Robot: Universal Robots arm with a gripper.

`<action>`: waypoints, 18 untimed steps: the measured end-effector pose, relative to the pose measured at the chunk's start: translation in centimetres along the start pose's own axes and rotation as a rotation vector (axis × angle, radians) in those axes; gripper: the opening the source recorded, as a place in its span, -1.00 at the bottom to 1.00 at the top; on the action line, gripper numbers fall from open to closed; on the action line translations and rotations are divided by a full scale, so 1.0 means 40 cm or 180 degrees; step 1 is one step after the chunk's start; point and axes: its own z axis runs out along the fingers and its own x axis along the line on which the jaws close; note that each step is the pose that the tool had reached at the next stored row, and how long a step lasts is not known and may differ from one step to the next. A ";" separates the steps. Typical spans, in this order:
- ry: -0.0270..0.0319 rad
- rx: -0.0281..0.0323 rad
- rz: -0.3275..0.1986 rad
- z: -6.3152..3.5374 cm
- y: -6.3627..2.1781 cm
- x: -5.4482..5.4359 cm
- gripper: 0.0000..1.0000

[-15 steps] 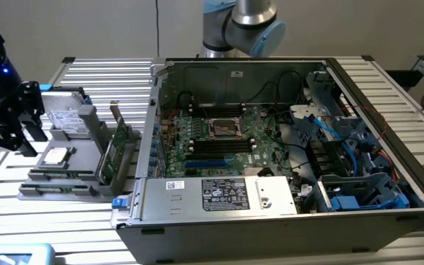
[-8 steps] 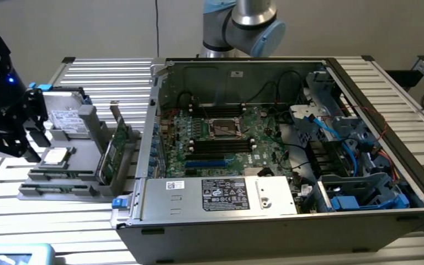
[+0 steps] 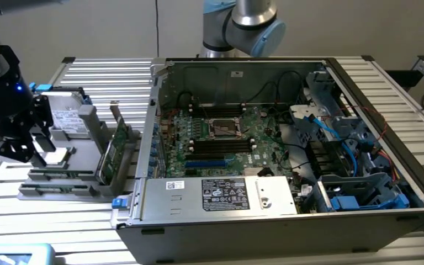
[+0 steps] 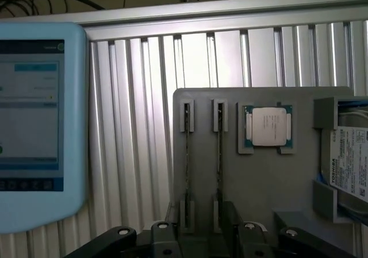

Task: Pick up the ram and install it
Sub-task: 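Pick up the ram and move it above insertion slot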

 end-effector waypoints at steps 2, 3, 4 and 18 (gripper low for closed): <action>0.0012 0.0001 0.0000 0.005 -0.002 0.000 -0.16; 0.0024 0.0001 0.0001 0.007 -0.002 0.000 -0.16; 0.0036 0.0003 0.0001 0.009 -0.002 0.000 -0.16; 0.0048 0.0007 0.0000 0.067 -0.004 0.006 -0.16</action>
